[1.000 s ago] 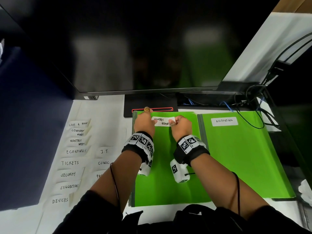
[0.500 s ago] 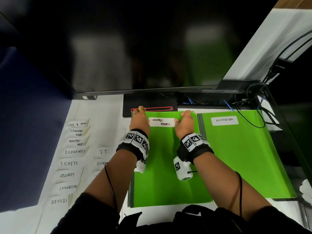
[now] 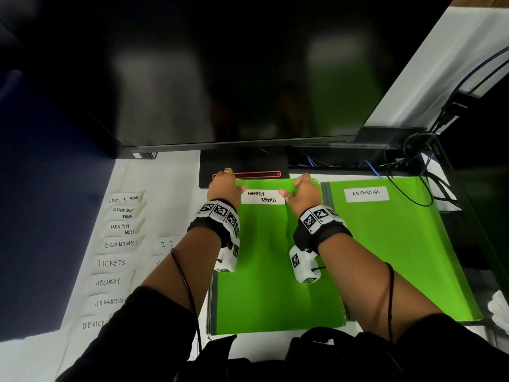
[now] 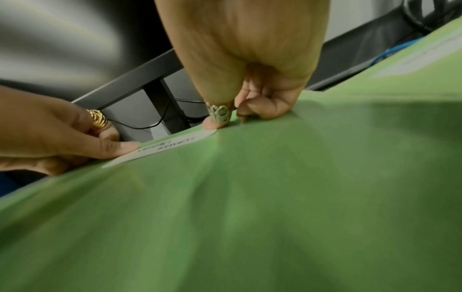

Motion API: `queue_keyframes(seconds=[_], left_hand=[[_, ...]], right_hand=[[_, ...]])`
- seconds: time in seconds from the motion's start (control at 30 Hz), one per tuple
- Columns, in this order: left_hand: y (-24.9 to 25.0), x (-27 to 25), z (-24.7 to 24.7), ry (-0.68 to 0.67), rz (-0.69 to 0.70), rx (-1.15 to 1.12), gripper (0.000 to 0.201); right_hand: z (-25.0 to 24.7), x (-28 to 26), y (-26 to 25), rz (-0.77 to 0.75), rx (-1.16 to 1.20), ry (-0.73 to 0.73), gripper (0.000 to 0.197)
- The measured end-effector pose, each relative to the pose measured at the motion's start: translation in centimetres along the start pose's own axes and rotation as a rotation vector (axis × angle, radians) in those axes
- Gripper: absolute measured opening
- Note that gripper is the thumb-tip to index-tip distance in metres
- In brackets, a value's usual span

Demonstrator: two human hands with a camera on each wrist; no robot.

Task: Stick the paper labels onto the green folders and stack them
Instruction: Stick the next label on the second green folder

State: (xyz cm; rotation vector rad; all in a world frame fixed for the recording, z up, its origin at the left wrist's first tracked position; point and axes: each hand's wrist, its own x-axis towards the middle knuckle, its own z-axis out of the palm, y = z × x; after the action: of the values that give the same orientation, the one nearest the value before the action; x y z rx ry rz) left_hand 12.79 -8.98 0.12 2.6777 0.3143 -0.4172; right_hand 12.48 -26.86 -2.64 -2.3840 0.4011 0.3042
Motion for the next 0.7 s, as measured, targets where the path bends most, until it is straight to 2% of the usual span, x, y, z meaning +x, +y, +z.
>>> queue_keyframes(seconds=[0.17,0.23,0.33,0.4,0.47,0.53,0.7], left_hand=[[-0.8,-0.8,-0.3,-0.041,0.112,0.044,0.043],[-1.2,-0.8,-0.5,-0.077,0.116,0.023,0.048],[-0.8,-0.3,-0.2,-0.115,0.083,0.005,0.076],[-0.1,-0.5,0.5,-0.091,0.031,0.050,0.098],[0.4,-0.9,1.1,-0.023,0.033,0.153,0.108],[0.5,-1.3,1.3,0.023,0.046,0.176,0.105],[0.0,-0.9,0.6,-0.029,0.063,0.109,0.094]], right_hand=[[-0.5,0.1,0.7,-0.054,-0.005,-0.116,0.053],[-1.0,0.2,0.6,-0.053,-0.024,-0.168,0.056],[-1.3,0.1,0.1,-0.017,-0.039,-0.209,0.058],[-0.8,-0.2,-0.3,0.009,-0.050,-0.191,0.073],[-0.3,-0.5,-0.7,0.017,-0.079,-0.159,0.085],[0.0,-0.5,-1.1,0.032,-0.114,-0.152,0.084],[-0.5,0.0,-1.2,0.065,-0.092,-0.182,0.070]])
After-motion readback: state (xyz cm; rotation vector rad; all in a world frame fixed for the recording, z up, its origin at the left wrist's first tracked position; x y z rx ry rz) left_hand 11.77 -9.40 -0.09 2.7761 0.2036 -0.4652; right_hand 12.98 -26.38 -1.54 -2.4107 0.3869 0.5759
